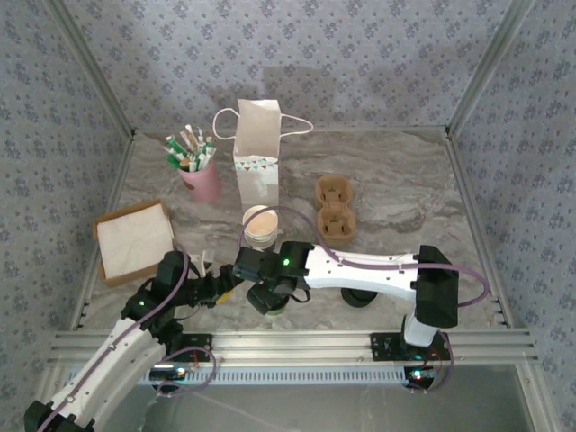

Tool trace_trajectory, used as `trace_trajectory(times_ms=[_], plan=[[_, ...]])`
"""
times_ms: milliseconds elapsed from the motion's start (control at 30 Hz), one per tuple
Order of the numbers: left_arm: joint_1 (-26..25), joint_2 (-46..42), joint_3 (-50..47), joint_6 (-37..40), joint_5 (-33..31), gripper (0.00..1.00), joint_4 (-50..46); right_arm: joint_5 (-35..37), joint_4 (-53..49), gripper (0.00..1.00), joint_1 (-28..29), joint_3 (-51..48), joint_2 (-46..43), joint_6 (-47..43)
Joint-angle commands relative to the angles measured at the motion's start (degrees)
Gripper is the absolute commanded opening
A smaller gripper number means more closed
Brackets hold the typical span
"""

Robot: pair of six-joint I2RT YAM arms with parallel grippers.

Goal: Pack the takeout coffee

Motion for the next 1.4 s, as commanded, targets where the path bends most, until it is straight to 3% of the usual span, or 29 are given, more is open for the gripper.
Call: trace_trajectory(times_ms=[0,367,567,767,900,1167,1367], plan=[[0.44,0.07,1.82,1.43,1.3,0.92,-0.29,0.56,-2.73,0.73,-0.16,0.97,-3.26,0.78],[0.12,2.53,8.18,6.29,-0.19,0.96,-4.48,2.14,-7.63,0.73,-6.06,-0.49,-13.56,0.62],[-4.58,7.43,13.63,9.12,-3.99,0.97,-5.99,3.7,-13.11,0.73,-13.63,-0.11,-19.68,-1.85],[-13.08,13.41,19.0,10.76,-10.32,0.97,-6.37,5.0,-17.96,0.73,-24.27,-0.99,-25.34,-3.91],[-17.22,17.33,21.23,11.47,-12.97,0.97,-5.27,3.67,-18.77,0.72,-34.84,-3.13,-28.45,-5.74],[-19.59,24.35,23.92,13.66,-12.2,0.98,-2.46,1.03,-16.66,0.73,-54.44,-6.71,-27.92,-9.57],[-19.95,26.31,26.26,15.6,-11.29,0.98,-3.79,-2.16,-11.46,0.73,-63.22,-10.8,-23.74,-10.59]])
